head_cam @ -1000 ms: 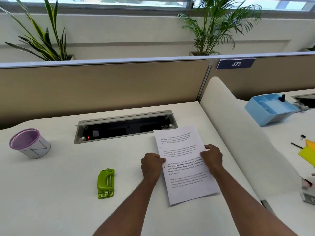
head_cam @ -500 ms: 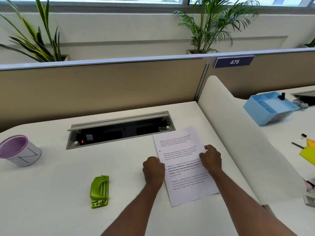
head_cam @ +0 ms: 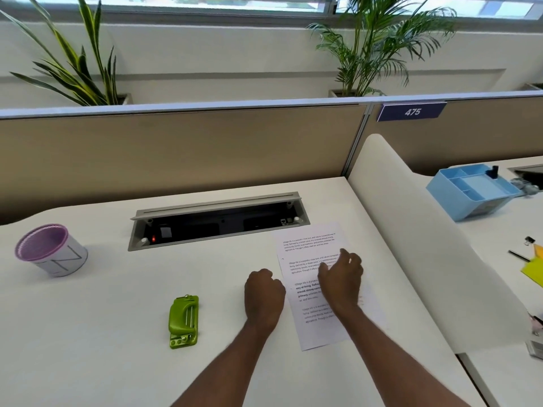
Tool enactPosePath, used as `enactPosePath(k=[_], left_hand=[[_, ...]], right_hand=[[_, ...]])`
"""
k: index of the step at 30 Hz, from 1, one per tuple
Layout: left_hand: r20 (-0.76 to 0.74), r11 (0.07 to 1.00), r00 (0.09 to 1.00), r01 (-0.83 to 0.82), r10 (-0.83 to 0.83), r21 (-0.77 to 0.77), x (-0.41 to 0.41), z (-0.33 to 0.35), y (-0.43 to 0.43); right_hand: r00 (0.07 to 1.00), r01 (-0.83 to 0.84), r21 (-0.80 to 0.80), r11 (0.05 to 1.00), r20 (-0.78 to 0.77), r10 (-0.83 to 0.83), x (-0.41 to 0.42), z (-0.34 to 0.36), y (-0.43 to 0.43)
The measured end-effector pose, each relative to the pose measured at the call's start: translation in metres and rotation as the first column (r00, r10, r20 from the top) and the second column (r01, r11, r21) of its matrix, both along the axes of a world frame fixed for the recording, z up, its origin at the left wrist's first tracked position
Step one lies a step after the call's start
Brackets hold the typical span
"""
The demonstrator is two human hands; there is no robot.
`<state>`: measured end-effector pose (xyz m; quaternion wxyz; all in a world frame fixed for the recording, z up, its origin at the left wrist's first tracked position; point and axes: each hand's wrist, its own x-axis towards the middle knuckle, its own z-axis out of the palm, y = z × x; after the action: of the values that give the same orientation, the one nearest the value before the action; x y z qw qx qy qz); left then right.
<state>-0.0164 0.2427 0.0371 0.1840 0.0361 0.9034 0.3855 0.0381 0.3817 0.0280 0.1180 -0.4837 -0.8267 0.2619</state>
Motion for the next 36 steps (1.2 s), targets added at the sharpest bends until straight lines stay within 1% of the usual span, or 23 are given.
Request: enactPosePath(k=[4,8,12,15,17,21,24,27,36], left_hand=[[-0.113,0.998,0.994,-0.013,0.006,-0.055,0.002,0.0,-0.027],[-0.176,0.996,0.984,-0.045,0.03,-0.082,0.0,0.004,-0.066],[-0.28,0.99,0.959,-0.085,0.052,-0.108,-0.005,0.007,-0.107],[-0.327,0.968,0.942,-0.151,0.079,-0.2,-0.011,0.009,-0.137],[-0.306,0.951,0.947,-0.177,0.094,-0.254,-0.014,0.009,-0.155],[-0.19,0.928,0.973,-0.188,0.132,-0.321,-0.018,0.005,-0.177],[-0.135,0.935,0.982,-0.166,0.129,-0.315,-0.02,0.0,-0.184],[-0.127,0.946,0.986,-0.139,0.106,-0.291,-0.021,-0.003,-0.186],[-0.097,0.964,0.986,-0.151,0.132,-0.219,-0.03,-0.001,-0.187]], right_hand=[[0.984,-0.176,0.019,0.984,0.008,0.176,-0.009,-0.004,-0.049],[0.942,-0.336,0.006,0.942,0.03,0.336,-0.014,-0.01,-0.101],[0.905,-0.42,-0.032,0.907,0.067,0.421,-0.017,-0.015,-0.138],[0.888,-0.449,-0.052,0.892,0.084,0.452,-0.017,-0.018,-0.159],[0.883,-0.455,-0.072,0.888,0.09,0.46,-0.018,-0.019,-0.17],[0.866,-0.478,-0.075,0.875,0.127,0.484,-0.018,-0.022,-0.189],[0.854,-0.497,-0.066,0.865,0.138,0.502,-0.019,-0.023,-0.203],[0.854,-0.498,-0.068,0.864,0.137,0.503,-0.022,-0.024,-0.212],[0.855,-0.491,-0.04,0.87,0.169,0.49,-0.02,-0.029,-0.21]])
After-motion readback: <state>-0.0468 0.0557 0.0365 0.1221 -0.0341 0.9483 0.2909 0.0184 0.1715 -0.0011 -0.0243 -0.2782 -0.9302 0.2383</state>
